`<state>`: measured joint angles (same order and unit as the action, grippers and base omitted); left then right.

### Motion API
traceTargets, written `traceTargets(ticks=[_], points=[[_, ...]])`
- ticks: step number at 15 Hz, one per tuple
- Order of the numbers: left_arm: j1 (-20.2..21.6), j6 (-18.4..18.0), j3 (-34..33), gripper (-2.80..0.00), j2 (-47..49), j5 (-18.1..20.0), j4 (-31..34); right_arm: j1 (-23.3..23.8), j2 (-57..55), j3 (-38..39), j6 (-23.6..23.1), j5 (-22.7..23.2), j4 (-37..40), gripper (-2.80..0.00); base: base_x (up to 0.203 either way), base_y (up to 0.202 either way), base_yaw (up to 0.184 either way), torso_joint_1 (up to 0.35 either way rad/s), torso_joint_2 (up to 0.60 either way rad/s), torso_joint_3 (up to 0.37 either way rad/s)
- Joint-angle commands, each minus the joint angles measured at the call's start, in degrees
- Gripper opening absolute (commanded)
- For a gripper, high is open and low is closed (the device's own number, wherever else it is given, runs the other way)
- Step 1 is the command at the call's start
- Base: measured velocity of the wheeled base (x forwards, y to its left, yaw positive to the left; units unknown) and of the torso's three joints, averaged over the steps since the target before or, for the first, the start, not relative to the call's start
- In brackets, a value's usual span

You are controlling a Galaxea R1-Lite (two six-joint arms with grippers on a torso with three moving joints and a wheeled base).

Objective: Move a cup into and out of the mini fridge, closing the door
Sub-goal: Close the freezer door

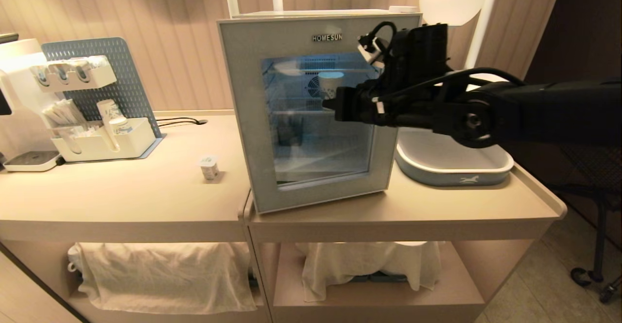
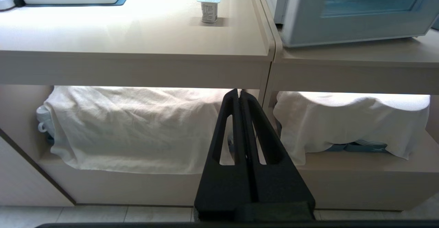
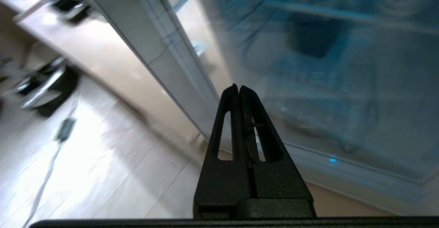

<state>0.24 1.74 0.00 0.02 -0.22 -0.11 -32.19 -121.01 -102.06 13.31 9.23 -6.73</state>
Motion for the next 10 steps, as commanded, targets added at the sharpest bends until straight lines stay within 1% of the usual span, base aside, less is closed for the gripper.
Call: traceTargets(ticks=[1,2,3,4,5,8,10], points=[[0.0,0.0,-0.1,-2.8,0.1,0.0,-0.1,-1.5,-12.7,-9.0,-1.5,-6.6,0.4,-2.8,0.0,0.0,0.0,0.0,0.0,0.0],[0.0,0.0,-0.1,-2.8,0.1,0.0,-0.1,-2.4,-16.3,-10.2,-4.6,-10.1,-0.9,-2.8,0.0,0.0,0.0,0.0,0.0,0.0],[0.1,0.1,-0.1,-2.8,0.1,0.0,0.0,-3.2,-18.2,-10.2,-6.9,-15.2,-3.1,-2.8,0.0,0.0,0.0,0.0,0.0,0.0],[0.1,0.0,-0.1,-2.8,0.1,0.0,0.0,-3.8,-18.7,-10.2,-9.8,-19.4,-6.0,-2.8,0.0,0.0,0.0,0.0,0.0,0.0],[0.0,0.0,-0.1,-2.8,0.1,0.0,0.0,-3.9,-18.6,-10.1,-11.6,-21.0,-8.5,-2.8,0.0,0.0,0.0,0.0,0.0,0.0],[0.0,0.0,-0.1,-2.8,0.1,0.0,0.0,-3.9,-15.2,-9.0,-11.3,-24.5,-9.3,-2.8,0.0,0.0,0.0,0.0,0.0,0.0],[0.0,0.1,-0.1,-2.8,0.1,0.0,0.0,-3.8,-8.6,-4.1,-10.5,-28.2,-9.4,-2.8,0.0,0.0,0.0,0.0,0.0,0.0]])
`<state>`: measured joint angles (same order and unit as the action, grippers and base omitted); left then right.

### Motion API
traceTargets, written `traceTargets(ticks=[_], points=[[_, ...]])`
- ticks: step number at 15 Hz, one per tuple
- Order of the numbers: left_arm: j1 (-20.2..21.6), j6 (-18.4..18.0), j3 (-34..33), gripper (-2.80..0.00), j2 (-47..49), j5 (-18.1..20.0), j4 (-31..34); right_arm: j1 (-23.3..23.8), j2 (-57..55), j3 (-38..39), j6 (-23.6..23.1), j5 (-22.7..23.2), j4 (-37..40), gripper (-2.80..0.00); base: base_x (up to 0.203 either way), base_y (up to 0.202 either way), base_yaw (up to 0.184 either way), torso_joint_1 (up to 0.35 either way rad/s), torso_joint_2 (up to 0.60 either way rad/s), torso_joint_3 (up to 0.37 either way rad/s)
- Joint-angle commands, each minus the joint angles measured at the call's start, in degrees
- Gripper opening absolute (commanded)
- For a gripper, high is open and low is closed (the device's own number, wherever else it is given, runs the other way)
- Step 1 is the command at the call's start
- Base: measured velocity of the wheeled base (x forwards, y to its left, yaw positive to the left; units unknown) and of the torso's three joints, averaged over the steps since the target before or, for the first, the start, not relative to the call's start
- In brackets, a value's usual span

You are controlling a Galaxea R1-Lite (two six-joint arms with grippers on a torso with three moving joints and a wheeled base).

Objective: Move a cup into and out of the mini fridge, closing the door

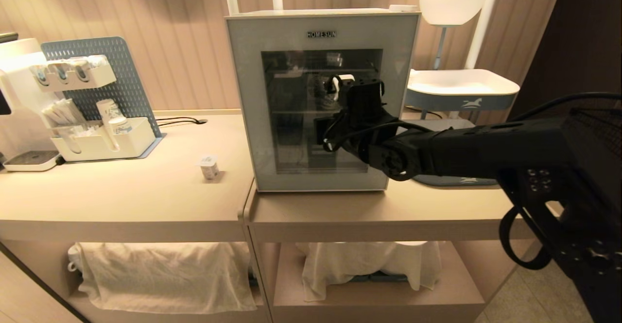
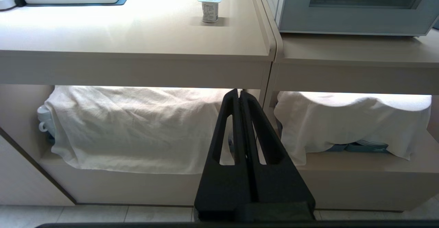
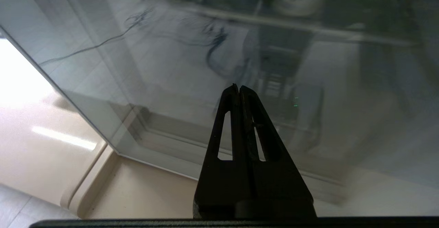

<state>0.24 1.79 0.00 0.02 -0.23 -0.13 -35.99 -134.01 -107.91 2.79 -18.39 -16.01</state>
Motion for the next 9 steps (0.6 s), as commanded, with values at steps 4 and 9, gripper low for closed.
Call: traceTargets(ticks=[4,9], points=[[0.0,0.0,-0.1,-2.8,0.1,0.0,0.0,4.8,28.5,16.7,0.8,-15.0,0.0,-2.8,0.0,0.0,0.0,0.0,0.0,0.0],[0.0,0.0,-0.1,-2.8,0.1,0.0,0.0,17.0,72.0,42.1,-0.5,-32.0,1.5,-2.8,0.0,0.0,0.0,0.0,0.0,0.0]])
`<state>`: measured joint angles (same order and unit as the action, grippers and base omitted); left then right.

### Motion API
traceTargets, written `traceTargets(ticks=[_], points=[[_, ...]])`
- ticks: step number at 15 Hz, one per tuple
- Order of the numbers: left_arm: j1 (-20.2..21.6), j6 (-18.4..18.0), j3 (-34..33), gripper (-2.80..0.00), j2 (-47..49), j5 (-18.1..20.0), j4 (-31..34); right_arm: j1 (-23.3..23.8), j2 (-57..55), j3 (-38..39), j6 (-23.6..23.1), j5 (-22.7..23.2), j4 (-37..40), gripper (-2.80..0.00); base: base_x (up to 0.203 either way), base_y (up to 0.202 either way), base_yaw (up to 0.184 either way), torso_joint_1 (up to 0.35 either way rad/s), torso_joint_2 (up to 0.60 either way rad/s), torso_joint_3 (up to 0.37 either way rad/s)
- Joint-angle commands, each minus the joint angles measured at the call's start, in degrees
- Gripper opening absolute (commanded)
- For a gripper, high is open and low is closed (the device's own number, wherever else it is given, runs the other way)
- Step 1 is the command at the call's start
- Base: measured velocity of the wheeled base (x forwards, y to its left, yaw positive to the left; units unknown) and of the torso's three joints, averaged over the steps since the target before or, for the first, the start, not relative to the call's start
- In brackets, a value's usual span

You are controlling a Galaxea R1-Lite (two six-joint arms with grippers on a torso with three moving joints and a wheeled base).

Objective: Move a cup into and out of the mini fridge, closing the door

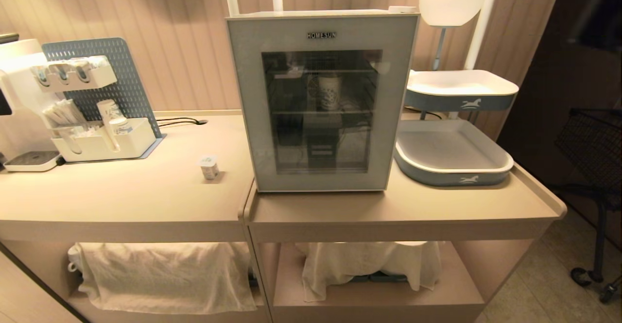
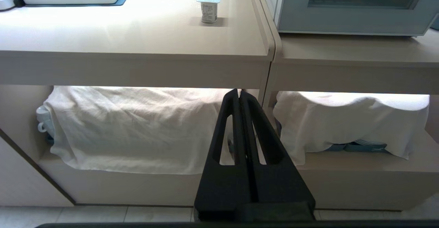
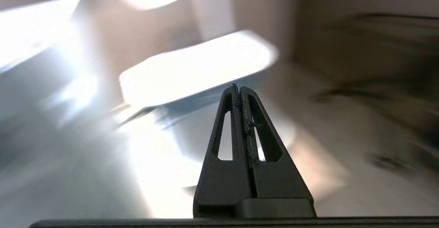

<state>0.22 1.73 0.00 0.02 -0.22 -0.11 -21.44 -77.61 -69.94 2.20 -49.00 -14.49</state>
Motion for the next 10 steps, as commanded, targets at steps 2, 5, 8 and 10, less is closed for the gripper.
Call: traceTargets(ticks=[2,5,8,10], points=[[0.1,0.1,-0.1,-2.8,0.1,0.0,0.0,7.8,33.1,14.2,-1.1,-4.2,2.2,-2.8,0.0,0.0,0.0,0.0,0.0,0.0],[0.0,0.0,-0.1,-2.8,0.1,0.0,-0.1,13.5,55.3,30.2,-0.6,-4.0,7.6,-2.8,0.0,0.0,0.0,0.0,0.0,0.0],[0.0,0.0,-0.1,-2.8,0.1,0.0,0.0,18.0,74.4,45.4,-1.5,8.6,8.1,-2.8,0.0,0.0,0.0,0.0,0.0,0.0],[0.0,0.0,0.0,-2.8,0.1,0.0,-0.1,19.5,78.6,56.4,-4.0,23.8,4.9,-2.8,0.0,0.0,0.0,0.0,0.0,0.0]])
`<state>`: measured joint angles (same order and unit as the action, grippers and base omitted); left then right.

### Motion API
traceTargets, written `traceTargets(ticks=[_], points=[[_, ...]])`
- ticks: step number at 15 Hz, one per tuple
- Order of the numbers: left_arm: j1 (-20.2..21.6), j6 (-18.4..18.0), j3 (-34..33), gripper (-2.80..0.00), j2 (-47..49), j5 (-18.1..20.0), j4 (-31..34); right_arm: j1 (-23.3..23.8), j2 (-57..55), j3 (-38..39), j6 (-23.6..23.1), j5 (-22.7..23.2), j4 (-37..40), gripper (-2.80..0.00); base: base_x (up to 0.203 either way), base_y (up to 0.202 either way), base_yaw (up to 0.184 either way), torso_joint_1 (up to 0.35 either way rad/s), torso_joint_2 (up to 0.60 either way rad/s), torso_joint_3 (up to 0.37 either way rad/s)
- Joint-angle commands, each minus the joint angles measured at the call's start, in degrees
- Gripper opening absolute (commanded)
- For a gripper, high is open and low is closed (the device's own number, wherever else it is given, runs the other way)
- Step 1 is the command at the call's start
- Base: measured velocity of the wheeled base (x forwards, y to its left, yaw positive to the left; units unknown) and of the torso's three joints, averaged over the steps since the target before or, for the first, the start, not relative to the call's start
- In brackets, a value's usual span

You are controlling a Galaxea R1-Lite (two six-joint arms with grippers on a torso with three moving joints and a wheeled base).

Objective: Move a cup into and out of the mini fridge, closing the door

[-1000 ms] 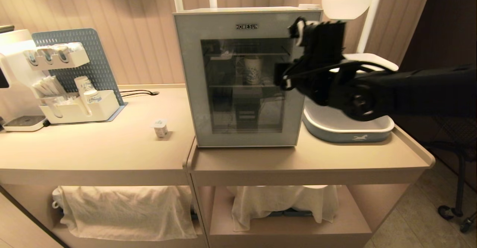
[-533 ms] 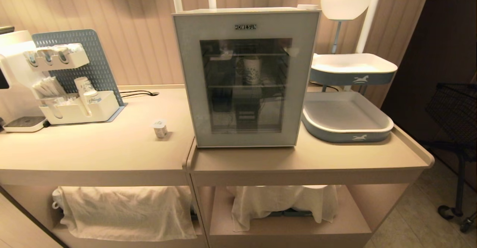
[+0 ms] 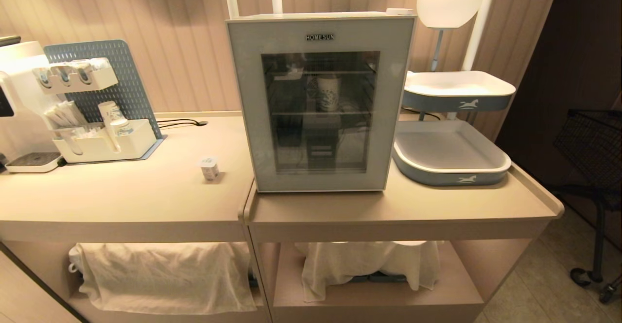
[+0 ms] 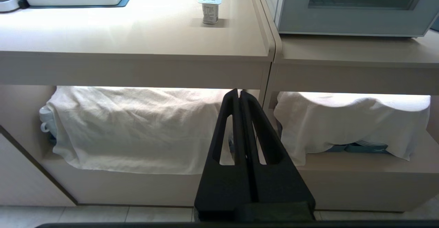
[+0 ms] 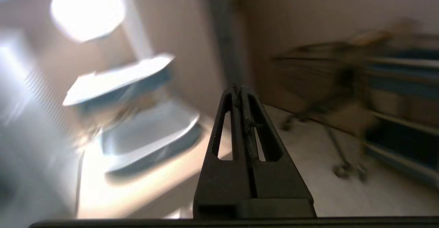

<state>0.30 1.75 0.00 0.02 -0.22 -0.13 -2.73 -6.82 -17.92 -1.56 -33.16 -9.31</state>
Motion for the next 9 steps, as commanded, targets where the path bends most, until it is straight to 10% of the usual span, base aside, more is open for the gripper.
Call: traceTargets(ticks=[1,4,9], points=[[0.0,0.0,0.0,-2.8,0.1,0.0,0.0,1.3,7.7,11.3,-2.5,19.3,-1.0,-2.8,0.0,0.0,0.0,0.0,0.0,0.0],[0.0,0.0,-0.1,-2.8,0.1,0.0,0.0,2.5,6.9,18.2,-8.0,33.0,7.0,-2.8,0.0,0.0,0.0,0.0,0.0,0.0],[0.0,-0.1,-0.1,-2.8,0.1,0.0,0.0,2.7,6.7,17.4,-9.0,34.5,8.5,-2.8,0.0,0.0,0.0,0.0,0.0,0.0]])
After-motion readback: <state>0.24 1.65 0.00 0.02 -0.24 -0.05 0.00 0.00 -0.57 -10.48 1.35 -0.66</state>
